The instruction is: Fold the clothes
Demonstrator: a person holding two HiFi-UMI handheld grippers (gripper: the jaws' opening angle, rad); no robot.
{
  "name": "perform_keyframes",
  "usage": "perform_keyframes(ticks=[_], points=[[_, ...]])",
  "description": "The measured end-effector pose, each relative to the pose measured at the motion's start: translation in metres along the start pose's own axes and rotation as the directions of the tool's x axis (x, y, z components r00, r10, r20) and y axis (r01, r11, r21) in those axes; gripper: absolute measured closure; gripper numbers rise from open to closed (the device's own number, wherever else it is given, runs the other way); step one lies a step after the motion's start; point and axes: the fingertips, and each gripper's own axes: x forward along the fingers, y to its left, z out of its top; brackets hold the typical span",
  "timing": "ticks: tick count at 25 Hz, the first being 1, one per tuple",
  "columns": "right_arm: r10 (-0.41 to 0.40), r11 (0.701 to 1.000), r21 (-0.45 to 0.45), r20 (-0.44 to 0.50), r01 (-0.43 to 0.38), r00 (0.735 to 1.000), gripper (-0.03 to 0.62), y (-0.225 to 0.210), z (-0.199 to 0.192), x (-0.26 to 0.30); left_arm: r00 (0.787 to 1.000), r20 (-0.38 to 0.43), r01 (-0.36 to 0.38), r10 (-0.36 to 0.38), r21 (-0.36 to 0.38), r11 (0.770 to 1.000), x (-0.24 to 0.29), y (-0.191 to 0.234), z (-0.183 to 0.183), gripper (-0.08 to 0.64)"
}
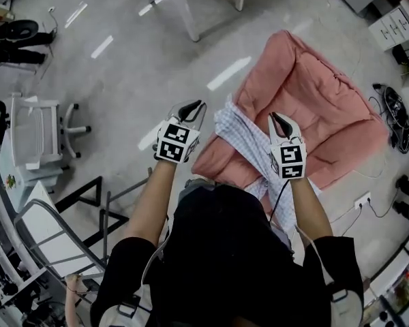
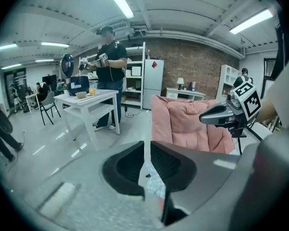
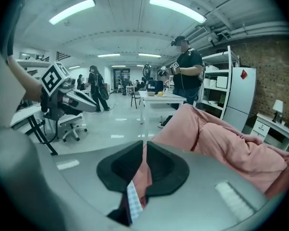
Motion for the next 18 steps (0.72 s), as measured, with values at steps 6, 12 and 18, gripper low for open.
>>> perform_keyframes(ticks=[6, 12, 18], points=[[-0.054, 0.998, 0.013, 0.064, 0.053, 0.996, 0.572, 0.012, 0.013, -0.023, 0.994, 0.099, -0.036, 0.035, 0.002, 0.999, -0.031, -0.008, 0.009, 0.505], [-0.105, 0.994, 0.020, 0.109, 0.103, 0.988, 0.577, 0.033, 0.015, -0.069, 0.983, 0.172, -0.058, 0.060, -0.014, 0.998, -0.074, -0.023, 0.005, 0.486], [-0.148, 0.989, 0.028, 0.117, 0.146, 0.982, 0.584, 0.049, -0.014, -0.125, 0.977, 0.204, -0.062, 0.066, -0.023, 0.998, -0.107, -0.056, -0.018, 0.486]])
